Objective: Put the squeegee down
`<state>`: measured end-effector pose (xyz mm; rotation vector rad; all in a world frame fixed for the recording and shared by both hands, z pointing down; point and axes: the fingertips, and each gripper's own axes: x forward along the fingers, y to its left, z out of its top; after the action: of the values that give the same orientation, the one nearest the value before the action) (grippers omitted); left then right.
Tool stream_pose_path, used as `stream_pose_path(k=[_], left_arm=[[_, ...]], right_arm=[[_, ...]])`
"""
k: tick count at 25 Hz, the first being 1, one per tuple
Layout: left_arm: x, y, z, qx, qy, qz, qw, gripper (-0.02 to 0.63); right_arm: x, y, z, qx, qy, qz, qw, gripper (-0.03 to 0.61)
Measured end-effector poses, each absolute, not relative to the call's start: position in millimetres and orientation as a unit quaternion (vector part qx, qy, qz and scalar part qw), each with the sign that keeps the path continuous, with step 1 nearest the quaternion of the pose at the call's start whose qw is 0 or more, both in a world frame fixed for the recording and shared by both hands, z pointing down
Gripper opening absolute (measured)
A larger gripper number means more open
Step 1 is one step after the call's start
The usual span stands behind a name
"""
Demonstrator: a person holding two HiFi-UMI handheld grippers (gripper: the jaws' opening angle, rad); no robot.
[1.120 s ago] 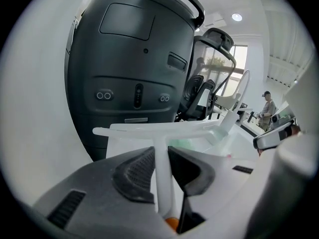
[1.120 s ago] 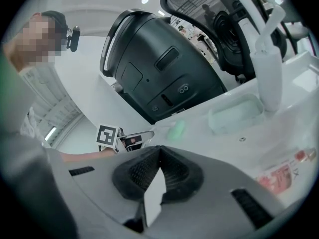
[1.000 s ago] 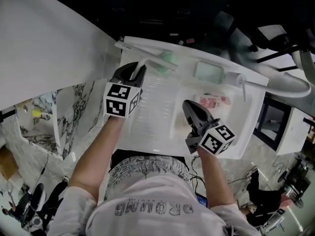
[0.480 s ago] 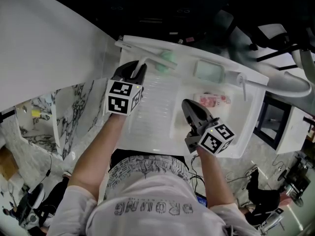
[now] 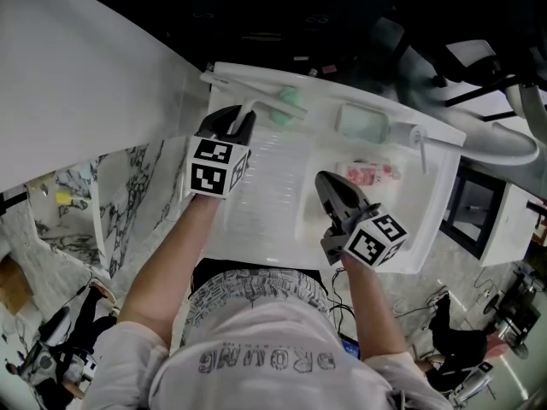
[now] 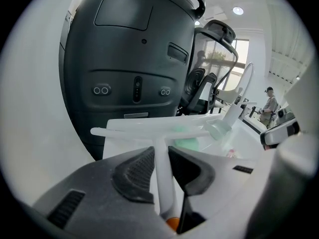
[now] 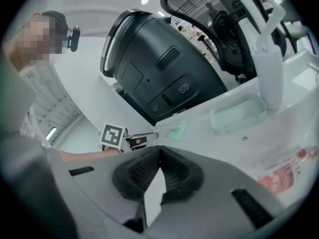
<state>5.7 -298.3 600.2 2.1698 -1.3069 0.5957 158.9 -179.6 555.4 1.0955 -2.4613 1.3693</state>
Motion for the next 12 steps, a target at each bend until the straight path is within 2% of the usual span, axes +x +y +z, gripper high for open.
stream_pose_path(k=[12], left_arm=[[2.2, -293.0, 594.1, 0.808, -0.476, 0.225, 0.263, 0.143]], right_arm=[[153.4, -176.1, 547.6, 0.363, -0.816, 0.447, 0.060, 0.008]])
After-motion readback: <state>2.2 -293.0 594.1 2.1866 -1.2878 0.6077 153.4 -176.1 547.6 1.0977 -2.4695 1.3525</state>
